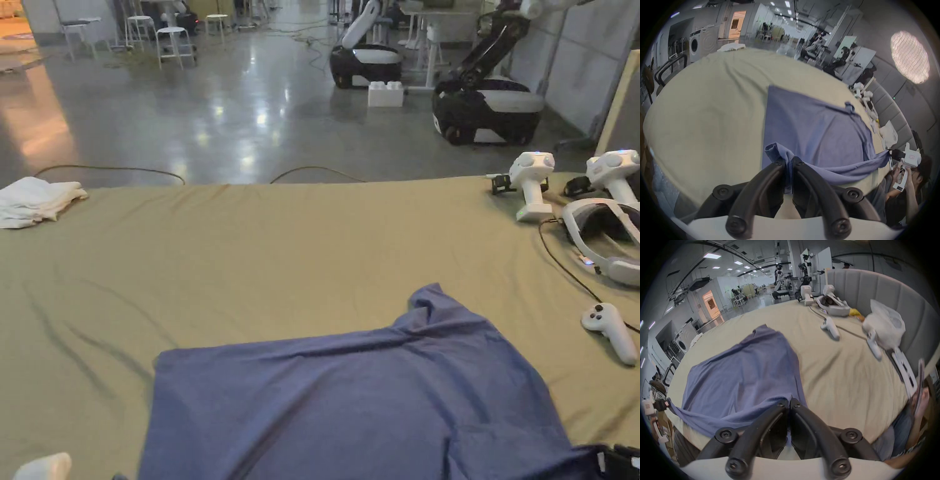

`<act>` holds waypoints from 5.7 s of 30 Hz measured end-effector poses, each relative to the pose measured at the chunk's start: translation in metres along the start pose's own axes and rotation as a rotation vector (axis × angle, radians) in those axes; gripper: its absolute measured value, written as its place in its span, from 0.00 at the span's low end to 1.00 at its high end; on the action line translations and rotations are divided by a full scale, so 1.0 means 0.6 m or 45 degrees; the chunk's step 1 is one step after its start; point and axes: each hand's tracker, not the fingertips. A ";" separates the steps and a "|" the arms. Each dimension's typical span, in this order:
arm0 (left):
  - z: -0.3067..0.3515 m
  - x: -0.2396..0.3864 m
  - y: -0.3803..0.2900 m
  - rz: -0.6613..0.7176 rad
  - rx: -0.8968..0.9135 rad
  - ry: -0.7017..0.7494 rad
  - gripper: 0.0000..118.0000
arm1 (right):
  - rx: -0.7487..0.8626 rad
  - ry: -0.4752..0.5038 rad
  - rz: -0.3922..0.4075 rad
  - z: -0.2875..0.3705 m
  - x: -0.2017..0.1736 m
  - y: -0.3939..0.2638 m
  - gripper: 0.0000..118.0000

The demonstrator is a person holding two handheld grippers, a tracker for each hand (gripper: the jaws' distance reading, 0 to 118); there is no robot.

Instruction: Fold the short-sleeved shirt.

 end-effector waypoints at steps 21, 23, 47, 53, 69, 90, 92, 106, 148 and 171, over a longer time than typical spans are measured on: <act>0.003 0.034 0.134 -0.181 0.397 0.041 0.89 | 0.147 0.046 0.150 -0.066 -0.097 0.165 0.60; 0.088 0.073 0.120 -0.295 0.585 0.070 0.89 | 0.313 0.109 0.171 0.021 -0.108 0.149 0.60; 0.462 0.250 -0.022 -0.473 1.176 0.243 0.00 | 0.988 0.192 0.305 0.416 -0.254 0.015 0.00; 0.456 0.253 -0.017 -0.446 1.154 0.246 0.00 | 0.989 0.224 0.283 0.403 -0.254 0.016 0.00; -0.002 0.009 -0.028 0.058 0.265 0.119 0.69 | 0.694 0.303 0.123 0.311 -0.196 -0.024 0.00; -0.209 -0.017 -0.038 0.018 -0.083 0.258 0.11 | 0.260 0.150 0.013 0.100 -0.108 -0.030 0.66; -0.213 -0.006 -0.037 -0.025 -0.093 0.280 0.11 | 0.168 0.066 -0.060 0.019 -0.080 -0.026 0.66; -0.195 -0.018 -0.032 0.030 -0.033 0.216 0.08 | -0.107 -0.259 0.019 -0.182 -0.034 -0.037 0.06; 0.416 0.246 -0.033 -0.484 1.058 0.216 0.61 | 0.887 0.292 0.211 0.395 -0.205 -0.033 0.55; 0.364 0.215 0.012 -0.388 0.860 0.118 0.01 | 0.914 0.239 0.316 0.395 -0.238 -0.025 0.00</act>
